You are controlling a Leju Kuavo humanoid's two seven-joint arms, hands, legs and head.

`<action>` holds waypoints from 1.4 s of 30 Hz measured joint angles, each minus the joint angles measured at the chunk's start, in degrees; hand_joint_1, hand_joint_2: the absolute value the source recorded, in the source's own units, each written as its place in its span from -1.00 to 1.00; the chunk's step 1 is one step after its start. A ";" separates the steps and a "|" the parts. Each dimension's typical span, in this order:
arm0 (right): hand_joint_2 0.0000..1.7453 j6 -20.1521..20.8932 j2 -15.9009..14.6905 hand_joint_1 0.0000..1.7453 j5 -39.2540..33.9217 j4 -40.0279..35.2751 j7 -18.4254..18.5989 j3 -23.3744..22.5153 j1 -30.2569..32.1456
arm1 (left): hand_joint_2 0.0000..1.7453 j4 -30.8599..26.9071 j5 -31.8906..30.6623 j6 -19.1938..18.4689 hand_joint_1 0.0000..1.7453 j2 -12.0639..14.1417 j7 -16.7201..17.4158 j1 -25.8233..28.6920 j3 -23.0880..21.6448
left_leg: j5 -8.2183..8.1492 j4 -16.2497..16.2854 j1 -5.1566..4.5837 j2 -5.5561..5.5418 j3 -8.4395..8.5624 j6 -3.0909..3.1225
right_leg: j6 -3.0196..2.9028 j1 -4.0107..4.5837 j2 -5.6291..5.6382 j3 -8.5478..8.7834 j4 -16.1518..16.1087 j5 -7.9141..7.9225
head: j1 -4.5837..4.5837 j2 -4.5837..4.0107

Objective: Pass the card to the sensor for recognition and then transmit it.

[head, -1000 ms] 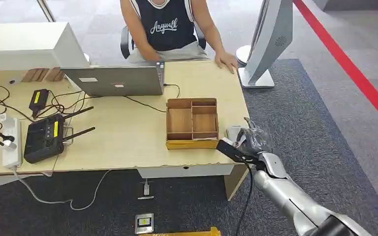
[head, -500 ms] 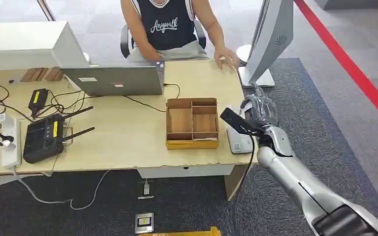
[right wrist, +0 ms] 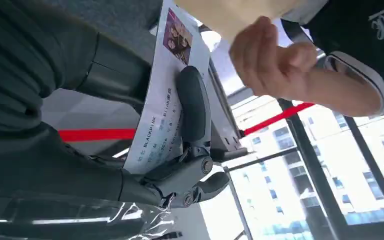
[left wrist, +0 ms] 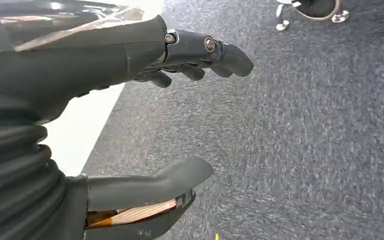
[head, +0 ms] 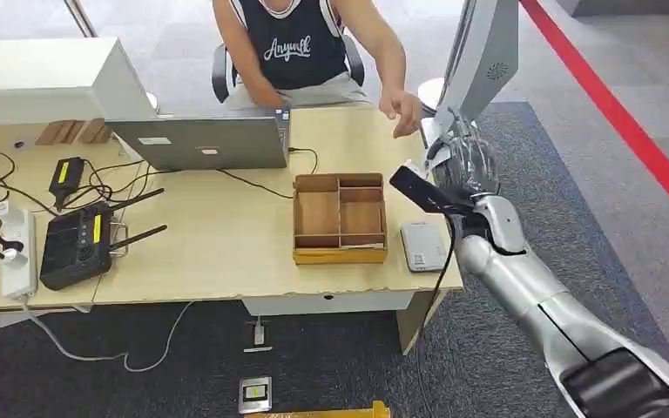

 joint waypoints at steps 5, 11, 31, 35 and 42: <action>1.00 4.44 4.87 1.00 6.87 0.94 0.44 2.05 -6.52 | 1.00 0.00 -0.06 -0.13 -1.00 0.00 -1.58 -0.09 -1.79 | 0.05 0.00 0.03 0.02 -0.05 -0.08 | -0.02 0.02 0.05 -0.12 0.06 0.00 | 0.00 0.00; 1.00 5.25 9.12 1.00 7.92 3.52 0.50 3.61 -10.79 | 1.00 0.00 -0.07 -0.13 -1.00 -0.07 -1.62 0.07 -3.80 | 0.08 0.00 0.10 -0.09 -0.14 -0.11 | -0.03 0.08 -0.06 -0.14 0.04 -0.02 | -0.07 0.00; 1.00 5.16 11.65 1.00 7.92 7.61 0.33 5.77 -12.04 | 1.00 0.00 -0.04 -0.13 -1.00 -0.07 -1.64 0.22 -6.01 | 0.06 0.01 0.08 -0.07 -0.13 -0.09 | -0.03 0.08 -0.05 -0.15 0.02 -0.01 | -0.04 0.00; 1.00 6.96 12.31 1.00 9.12 8.83 0.72 6.12 -12.94 | 1.00 0.00 -0.04 -0.24 -1.00 -0.07 -0.55 0.21 -6.60 | 0.06 0.00 0.08 -0.07 -0.14 -0.09 | -0.03 0.07 -0.04 -0.16 0.02 -0.01 | -0.04 0.00; 1.00 8.73 14.58 1.00 8.97 13.90 1.22 7.06 -15.37 | 1.00 0.00 -0.07 -0.46 -1.00 -0.13 0.41 0.06 -7.78 | 0.06 0.00 0.08 -0.04 -0.12 -0.09 | -0.03 0.08 -0.03 -0.16 0.01 -0.01 | -0.04 0.00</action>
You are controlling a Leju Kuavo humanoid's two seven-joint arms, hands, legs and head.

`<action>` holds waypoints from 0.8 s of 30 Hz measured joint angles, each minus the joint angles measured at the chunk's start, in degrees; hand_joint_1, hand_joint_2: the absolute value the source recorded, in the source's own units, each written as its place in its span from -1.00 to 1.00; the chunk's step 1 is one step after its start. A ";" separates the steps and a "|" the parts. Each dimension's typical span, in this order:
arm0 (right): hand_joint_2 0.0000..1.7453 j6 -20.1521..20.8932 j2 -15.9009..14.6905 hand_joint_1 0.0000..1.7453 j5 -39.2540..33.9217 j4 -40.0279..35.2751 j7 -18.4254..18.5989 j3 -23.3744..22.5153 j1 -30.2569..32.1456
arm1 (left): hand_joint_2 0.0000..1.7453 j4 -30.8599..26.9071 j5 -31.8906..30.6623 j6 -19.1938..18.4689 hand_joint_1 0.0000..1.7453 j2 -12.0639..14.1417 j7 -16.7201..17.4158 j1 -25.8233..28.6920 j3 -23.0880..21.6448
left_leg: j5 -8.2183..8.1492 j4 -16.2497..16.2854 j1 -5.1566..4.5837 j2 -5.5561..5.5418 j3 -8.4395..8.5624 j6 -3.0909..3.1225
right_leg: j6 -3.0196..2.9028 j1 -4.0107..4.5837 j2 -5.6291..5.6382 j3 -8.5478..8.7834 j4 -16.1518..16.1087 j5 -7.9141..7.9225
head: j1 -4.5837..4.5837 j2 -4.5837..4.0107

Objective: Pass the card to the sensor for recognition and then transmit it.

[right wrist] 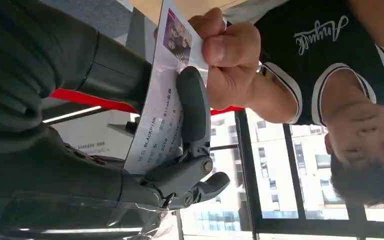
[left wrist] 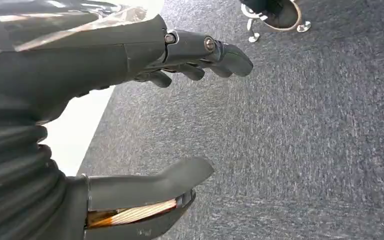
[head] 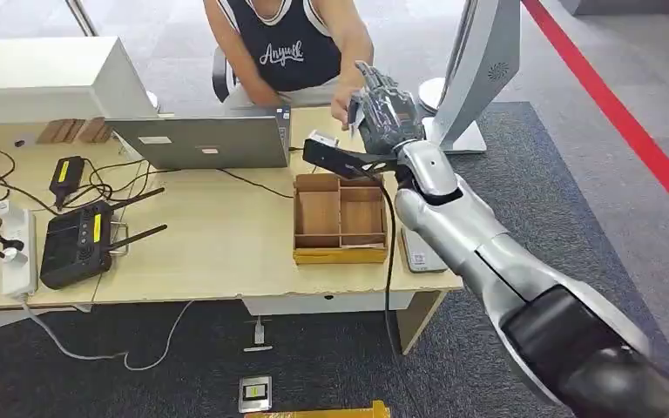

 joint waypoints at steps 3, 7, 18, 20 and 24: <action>1.00 0.02 0.52 -0.02 -0.11 2.12 -0.22 0.15 -0.16 | 1.00 0.00 0.00 -0.02 -1.00 -0.09 0.00 -0.01 -0.39 | 0.00 0.00 0.00 0.00 0.00 0.00 | 0.00 0.00 0.00 0.00 0.00 0.00 | 0.02 0.00; -1.00 -0.31 0.61 -1.00 -0.26 4.39 1.14 0.44 -0.07 | 1.00 0.00 0.00 -0.20 -1.00 -0.15 0.11 -0.06 -0.87 | 0.00 0.01 -0.01 0.03 0.04 0.00 | 0.00 -0.01 0.01 -0.02 -0.03 0.00 | 0.00 0.00; -1.00 -0.55 -0.77 -1.00 -0.44 8.15 2.01 0.37 0.61 | 1.00 -0.02 0.00 -0.55 -1.00 -0.42 0.44 -0.43 -2.62 | -0.01 0.01 -0.01 0.05 0.01 0.00 | -0.04 0.00 0.08 -0.06 -0.02 0.05 | 0.02 0.00; -1.00 -0.52 -0.77 -1.00 -0.24 8.50 2.01 0.37 0.62 | 1.00 -0.02 0.00 -0.55 -1.00 -0.42 0.50 -0.46 -2.84 | -0.01 0.00 0.00 0.04 0.00 0.00 | -0.05 0.00 0.08 -0.06 -0.02 0.05 | 0.02 0.00; -1.00 -0.52 -0.79 -1.00 -0.11 9.07 2.01 0.37 0.62 | 1.00 -0.04 0.00 -0.55 -1.00 -0.42 0.55 -0.51 -3.15 | -0.01 0.00 0.00 0.05 0.00 0.00 | -0.05 0.01 0.08 -0.06 -0.01 0.05 | 0.02 0.00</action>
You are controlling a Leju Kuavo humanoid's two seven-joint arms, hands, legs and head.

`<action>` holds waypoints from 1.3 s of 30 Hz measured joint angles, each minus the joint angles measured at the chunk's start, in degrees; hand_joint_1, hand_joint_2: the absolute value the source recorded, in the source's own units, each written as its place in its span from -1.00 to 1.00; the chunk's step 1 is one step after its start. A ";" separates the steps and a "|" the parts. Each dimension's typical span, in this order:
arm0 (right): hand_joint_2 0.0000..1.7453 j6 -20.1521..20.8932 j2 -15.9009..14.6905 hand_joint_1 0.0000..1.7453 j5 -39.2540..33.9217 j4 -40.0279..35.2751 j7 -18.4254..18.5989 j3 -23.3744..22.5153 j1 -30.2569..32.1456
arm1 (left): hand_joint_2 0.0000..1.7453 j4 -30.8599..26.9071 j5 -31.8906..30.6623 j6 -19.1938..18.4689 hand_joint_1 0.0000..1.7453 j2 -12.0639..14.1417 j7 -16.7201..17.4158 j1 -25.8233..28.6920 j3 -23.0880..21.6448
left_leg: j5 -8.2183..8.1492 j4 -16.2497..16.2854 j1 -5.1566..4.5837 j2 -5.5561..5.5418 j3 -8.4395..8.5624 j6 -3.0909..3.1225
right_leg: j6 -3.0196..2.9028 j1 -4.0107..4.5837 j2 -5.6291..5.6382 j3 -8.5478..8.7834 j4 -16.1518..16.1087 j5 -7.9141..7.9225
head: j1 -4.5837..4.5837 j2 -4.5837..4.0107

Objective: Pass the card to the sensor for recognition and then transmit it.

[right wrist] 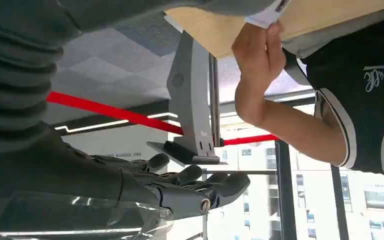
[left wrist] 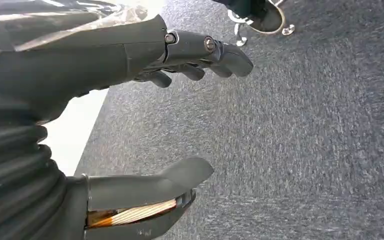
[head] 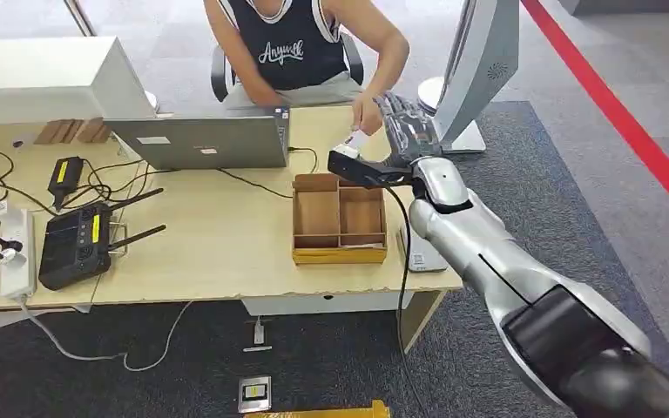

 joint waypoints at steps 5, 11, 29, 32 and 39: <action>-1.00 0.02 0.09 -1.00 0.11 0.50 -0.15 0.00 -0.02 | 1.00 -0.02 0.00 0.02 -1.00 0.00 0.00 0.02 -0.28 | 0.00 0.00 0.00 0.00 -0.01 0.00 | 0.00 -0.01 0.00 0.01 0.00 0.00 | 0.00 0.00; -1.00 -1.15 0.22 -1.00 -1.13 0.72 -2.20 -0.35 0.02 | 1.00 -0.04 0.02 0.20 -1.00 0.00 -0.35 0.16 -0.26 | 0.00 0.00 -0.01 0.00 -0.02 0.00 | 0.00 -0.01 0.00 0.01 0.00 0.00 | 0.00 0.00; 1.00 2.32 -5.29 -1.00 -5.31 -36.84 -2.10 -3.23 17.83 | 1.00 -0.04 2.73 0.98 -1.00 0.02 -0.09 0.99 2.91 | -0.03 0.00 0.00 -0.01 0.01 -0.01 | 0.00 0.00 -0.01 0.01 -0.04 -0.05 | -0.02 0.00; 1.00 4.21 -7.28 -1.00 -5.33 -42.31 -1.42 -3.32 20.73 | 1.00 -0.04 2.78 1.01 -1.00 0.02 -0.09 0.98 3.67 | -0.03 0.00 0.00 -0.01 0.01 -0.01 | 0.00 0.00 -0.01 0.05 -0.05 -0.05 | -0.02 0.00; 1.00 5.95 -10.05 -1.00 -6.05 -48.90 -0.68 -3.37 25.48 | 1.00 -0.04 2.93 1.29 -1.00 0.02 -0.11 0.96 5.16 | -0.04 0.00 0.00 0.00 0.00 -0.02 | -0.01 0.00 0.00 0.02 -0.04 -0.05 | 0.00 0.00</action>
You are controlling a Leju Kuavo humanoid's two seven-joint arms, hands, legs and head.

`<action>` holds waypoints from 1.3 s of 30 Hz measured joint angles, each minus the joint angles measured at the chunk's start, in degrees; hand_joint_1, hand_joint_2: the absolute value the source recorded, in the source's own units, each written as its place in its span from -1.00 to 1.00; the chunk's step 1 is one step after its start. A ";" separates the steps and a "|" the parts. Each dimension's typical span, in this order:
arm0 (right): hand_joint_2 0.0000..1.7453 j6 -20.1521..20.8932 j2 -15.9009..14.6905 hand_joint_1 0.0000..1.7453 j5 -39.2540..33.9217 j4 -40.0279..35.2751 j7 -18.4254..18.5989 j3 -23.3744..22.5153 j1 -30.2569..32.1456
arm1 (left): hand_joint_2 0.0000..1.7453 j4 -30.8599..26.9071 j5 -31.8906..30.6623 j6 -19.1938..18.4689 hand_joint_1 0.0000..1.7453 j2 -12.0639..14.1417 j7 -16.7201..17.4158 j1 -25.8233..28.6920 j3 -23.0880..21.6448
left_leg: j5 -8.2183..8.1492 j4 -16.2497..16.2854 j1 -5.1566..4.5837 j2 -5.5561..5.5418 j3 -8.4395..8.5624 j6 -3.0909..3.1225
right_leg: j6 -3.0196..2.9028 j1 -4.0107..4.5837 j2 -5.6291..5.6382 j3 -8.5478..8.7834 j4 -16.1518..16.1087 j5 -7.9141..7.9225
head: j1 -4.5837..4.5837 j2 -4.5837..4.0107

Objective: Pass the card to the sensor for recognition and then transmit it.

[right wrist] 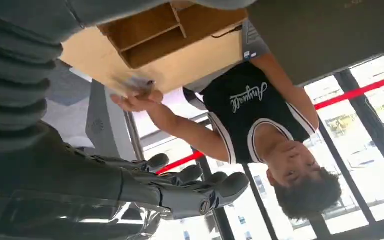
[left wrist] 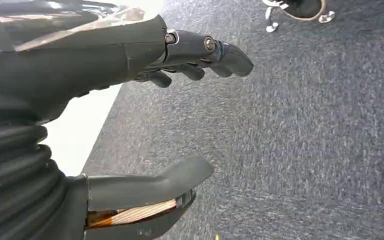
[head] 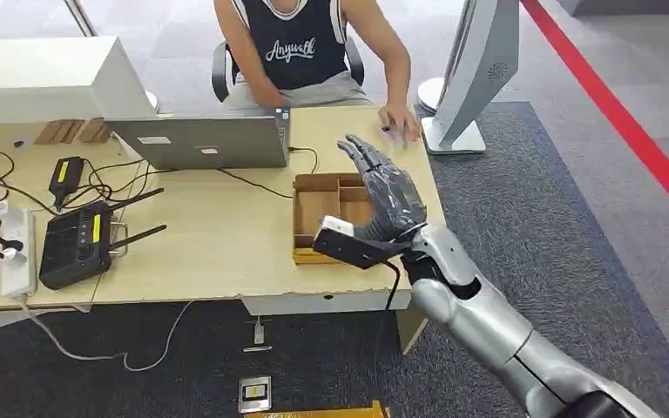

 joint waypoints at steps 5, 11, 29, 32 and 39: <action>1.00 0.26 -1.16 -1.00 -0.04 -2.60 0.06 -0.02 1.20 | 1.00 0.00 0.00 0.09 -1.00 0.00 0.00 -0.11 0.46 | 0.00 0.00 0.00 0.00 0.01 0.00 | 0.00 0.00 0.00 0.00 0.00 0.00 | 0.00 0.00; 1.00 0.31 -1.92 -1.00 -0.04 -4.44 0.11 -0.07 1.64 | 1.00 0.00 0.00 0.09 -1.00 0.00 0.00 -0.14 0.83 | 0.00 0.00 0.00 0.00 0.00 0.00 | 0.00 0.00 0.00 0.01 0.00 0.00 | 0.02 0.00; 1.00 4.74 -2.27 -1.00 9.31 0.68 6.14 1.20 4.40 | 1.00 0.00 -2.84 -0.52 -1.00 0.00 0.11 -0.22 1.35 | -0.01 -0.01 0.00 -0.01 -0.04 0.00 | 0.00 0.00 0.00 0.00 0.00 -0.01 | 0.00 0.00; 1.00 5.77 -2.08 -1.00 9.27 1.92 6.21 1.35 4.64 | 1.00 0.00 -2.86 -0.52 -1.00 0.00 0.20 -0.22 1.35 | -0.01 -0.01 0.00 -0.01 -0.04 0.00 | 0.00 0.00 0.00 0.00 0.00 -0.01 | 0.00 0.00; 1.00 9.01 -1.42 -1.00 9.20 4.68 6.93 2.21 4.99 | 1.00 0.00 -2.86 -0.50 -1.00 0.00 -0.17 -0.26 1.35 | -0.01 -0.01 0.00 -0.01 -0.04 0.00 | 0.00 0.00 0.00 0.00 0.00 -0.02 | 0.00 0.00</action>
